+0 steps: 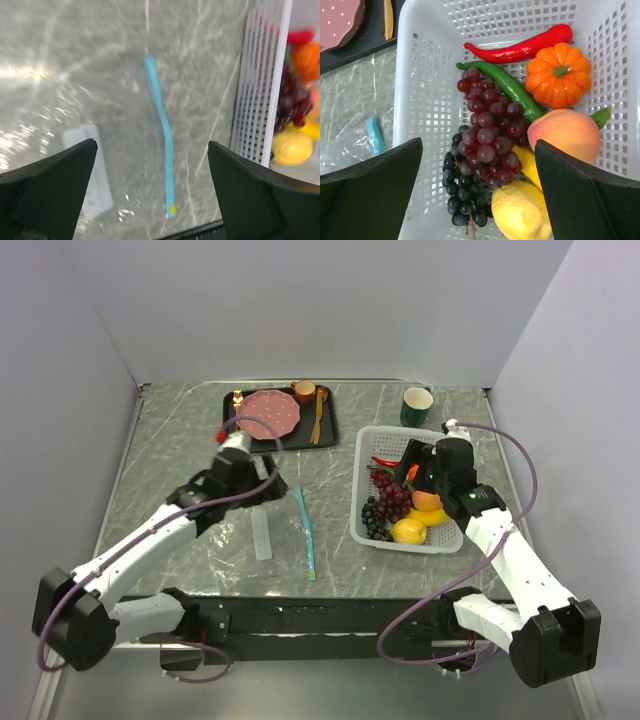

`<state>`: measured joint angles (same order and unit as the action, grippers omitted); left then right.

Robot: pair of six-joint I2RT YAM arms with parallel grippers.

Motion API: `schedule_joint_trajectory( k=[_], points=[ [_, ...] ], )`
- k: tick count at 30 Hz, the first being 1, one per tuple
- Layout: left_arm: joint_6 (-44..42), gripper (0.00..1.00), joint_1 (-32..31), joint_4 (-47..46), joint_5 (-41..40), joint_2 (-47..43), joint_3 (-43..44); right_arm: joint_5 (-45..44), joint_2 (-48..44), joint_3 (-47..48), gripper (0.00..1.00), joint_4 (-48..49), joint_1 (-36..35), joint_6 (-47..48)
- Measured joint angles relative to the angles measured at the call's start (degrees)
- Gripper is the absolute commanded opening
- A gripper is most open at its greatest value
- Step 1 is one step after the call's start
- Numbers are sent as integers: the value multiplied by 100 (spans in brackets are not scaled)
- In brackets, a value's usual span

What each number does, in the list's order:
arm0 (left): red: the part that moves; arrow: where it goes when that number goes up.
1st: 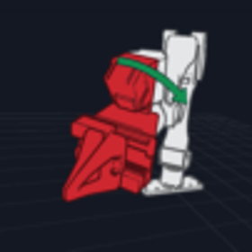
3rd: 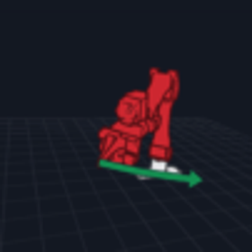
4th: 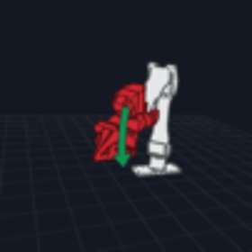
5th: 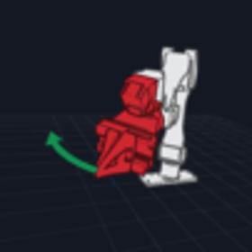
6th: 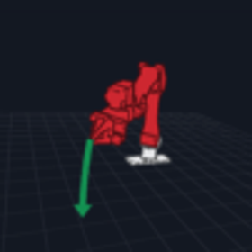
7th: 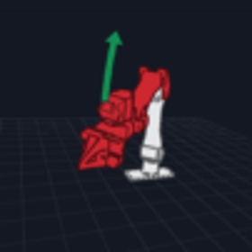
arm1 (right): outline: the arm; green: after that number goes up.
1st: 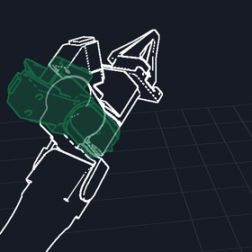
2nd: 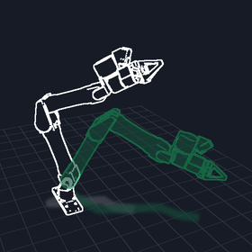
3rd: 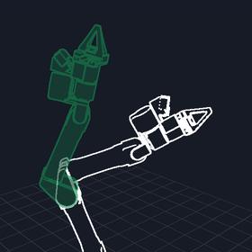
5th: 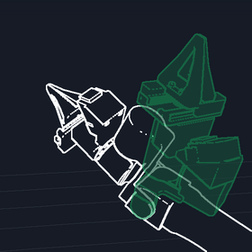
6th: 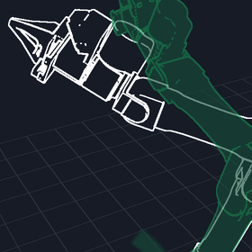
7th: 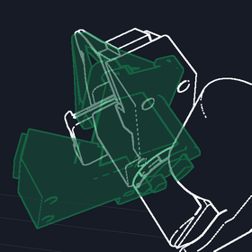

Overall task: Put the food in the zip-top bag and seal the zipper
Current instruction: Pick up the zipper food storage bag at the center of the board.

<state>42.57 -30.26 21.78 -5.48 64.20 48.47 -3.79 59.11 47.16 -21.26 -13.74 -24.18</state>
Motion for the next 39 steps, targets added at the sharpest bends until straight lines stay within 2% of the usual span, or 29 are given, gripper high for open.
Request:
schedule_joint_trajectory(
  k=[4, 11, 15, 27, 38, 39],
  points=[
    [387, 97, -1069, 535, -782, 516, 393, -31, -4, 9, 100, -79, 0, -22],
    [1043, 90, -2114, 1285, -1600, 1552, 769, -142, -7, 9, 100, -195, 0, -42],
    [1248, 83, -2177, 1460, -1801, 2129, 1054, -240, -7, 9, 100, -251, 0, -46],
    [1276, 78, -2225, 1250, -1729, 3034, 1495, -308, -7, 9, 100, -332, 0, -114],
    [1314, 59, -2262, 1165, -1606, 3661, 1843, -365, -7, 9, 100, -398, 0, -131],
    [1320, 55, -2260, 1150, -1580, 3683, 1843, -367, -9, 9, 100, -404, 0, -131]
  ],
)
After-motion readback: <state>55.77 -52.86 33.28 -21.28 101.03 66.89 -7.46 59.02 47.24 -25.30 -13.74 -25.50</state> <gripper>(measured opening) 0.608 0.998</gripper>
